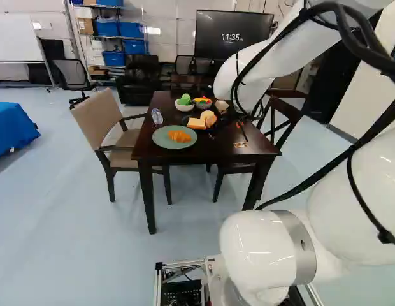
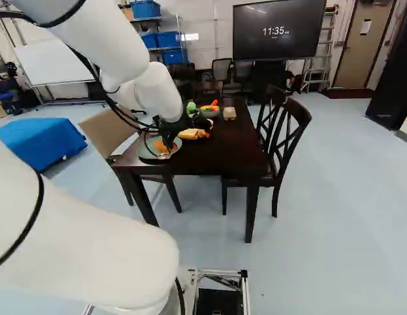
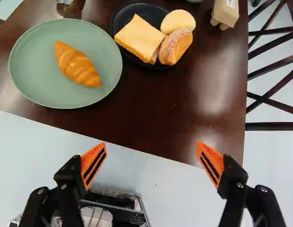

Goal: Move the croissant to the empty plate

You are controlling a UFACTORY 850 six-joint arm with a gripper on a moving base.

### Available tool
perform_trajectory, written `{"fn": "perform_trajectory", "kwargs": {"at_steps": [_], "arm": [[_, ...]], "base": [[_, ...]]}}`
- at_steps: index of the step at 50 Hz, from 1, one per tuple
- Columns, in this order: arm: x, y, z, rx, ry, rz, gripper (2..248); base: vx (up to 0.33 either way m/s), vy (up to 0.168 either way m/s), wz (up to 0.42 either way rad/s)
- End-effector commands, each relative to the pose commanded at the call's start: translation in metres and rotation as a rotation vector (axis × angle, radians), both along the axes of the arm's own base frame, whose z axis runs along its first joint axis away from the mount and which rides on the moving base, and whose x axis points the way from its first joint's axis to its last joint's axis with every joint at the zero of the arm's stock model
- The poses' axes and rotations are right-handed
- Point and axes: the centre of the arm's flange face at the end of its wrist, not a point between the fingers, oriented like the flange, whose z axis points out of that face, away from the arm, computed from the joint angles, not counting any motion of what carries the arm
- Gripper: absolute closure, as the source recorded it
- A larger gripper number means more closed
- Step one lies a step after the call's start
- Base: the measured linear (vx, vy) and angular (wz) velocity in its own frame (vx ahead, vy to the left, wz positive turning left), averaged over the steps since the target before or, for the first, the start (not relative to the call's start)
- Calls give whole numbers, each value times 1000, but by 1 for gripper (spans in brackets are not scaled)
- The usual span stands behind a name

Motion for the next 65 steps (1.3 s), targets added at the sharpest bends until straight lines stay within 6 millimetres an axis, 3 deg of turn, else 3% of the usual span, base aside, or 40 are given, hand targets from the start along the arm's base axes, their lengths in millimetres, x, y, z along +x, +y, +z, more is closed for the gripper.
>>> {"fn": "perform_trajectory", "kwargs": {"at_steps": [29, 65], "arm": [[-15, 9, -45, 74, -165, -54, 3], [-50, 19, -98, 194, -392, -122, 3]], "base": [[0, 0, 0], [0, 0, 0]]}}
